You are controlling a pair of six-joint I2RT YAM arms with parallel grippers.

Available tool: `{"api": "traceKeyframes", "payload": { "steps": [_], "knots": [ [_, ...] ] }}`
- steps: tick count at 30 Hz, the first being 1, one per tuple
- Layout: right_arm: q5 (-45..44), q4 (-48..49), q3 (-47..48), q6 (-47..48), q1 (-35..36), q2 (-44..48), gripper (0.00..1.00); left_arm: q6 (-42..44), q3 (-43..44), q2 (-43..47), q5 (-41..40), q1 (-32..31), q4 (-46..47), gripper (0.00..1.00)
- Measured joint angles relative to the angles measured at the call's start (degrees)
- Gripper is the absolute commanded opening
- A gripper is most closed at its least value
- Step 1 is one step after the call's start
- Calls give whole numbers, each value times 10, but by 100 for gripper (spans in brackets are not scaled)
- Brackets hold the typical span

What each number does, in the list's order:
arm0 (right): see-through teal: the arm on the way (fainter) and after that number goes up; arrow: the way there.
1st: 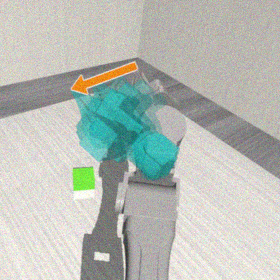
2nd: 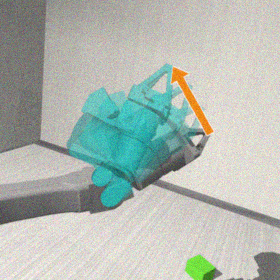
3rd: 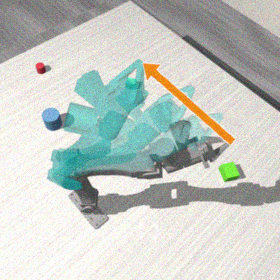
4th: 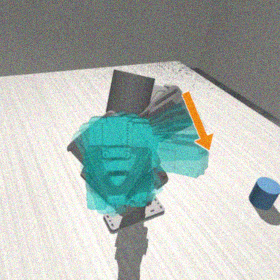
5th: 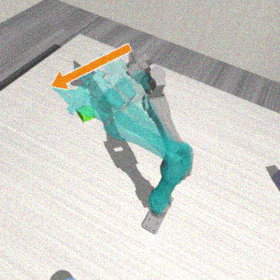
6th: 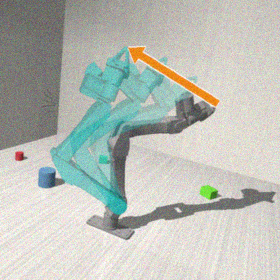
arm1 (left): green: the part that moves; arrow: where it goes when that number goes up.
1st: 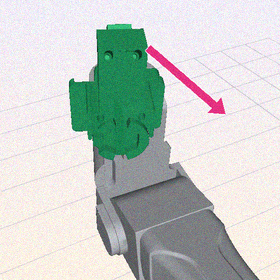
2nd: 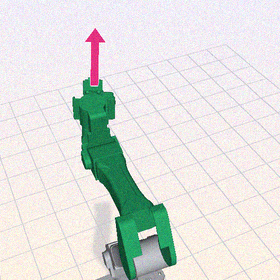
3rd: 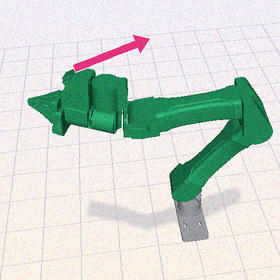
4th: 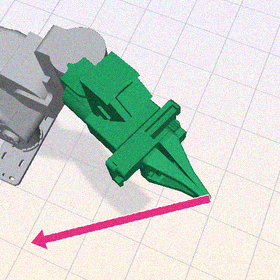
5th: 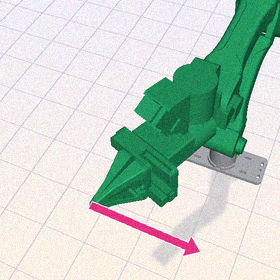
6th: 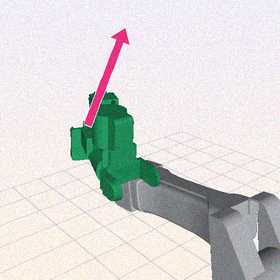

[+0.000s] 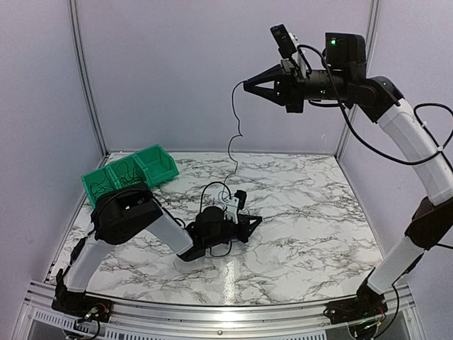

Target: Untangle the cables

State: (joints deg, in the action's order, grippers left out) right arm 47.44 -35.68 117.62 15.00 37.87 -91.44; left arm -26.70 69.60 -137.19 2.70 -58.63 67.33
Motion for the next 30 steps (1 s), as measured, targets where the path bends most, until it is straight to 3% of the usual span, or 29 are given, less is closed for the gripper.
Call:
{"api": "traceKeyframes", "payload": {
  "steps": [8, 15, 19, 21, 25, 30],
  "knots": [
    [-1, -10, 21, 0, -14, 0, 0, -42, 0, -15, 0, 0, 30, 0],
    [-3, 3, 175, -4, -129, 6, 0, -58, 0, -27, 0, 0, 48, 0],
    [-6, 15, 166, 3, -130, 43, 0, -61, 0, -27, 0, 0, 48, 0],
    [-8, 24, 140, 5, -130, 56, 0, -61, -1, -27, 0, 0, 49, 6],
    [-16, 40, 60, 7, -130, 66, 0, -57, -17, -20, 0, 0, 59, 31],
    [-32, 43, -69, 15, -130, 62, 0, -41, -84, 46, -7, 0, 43, 40]
  ]
}}
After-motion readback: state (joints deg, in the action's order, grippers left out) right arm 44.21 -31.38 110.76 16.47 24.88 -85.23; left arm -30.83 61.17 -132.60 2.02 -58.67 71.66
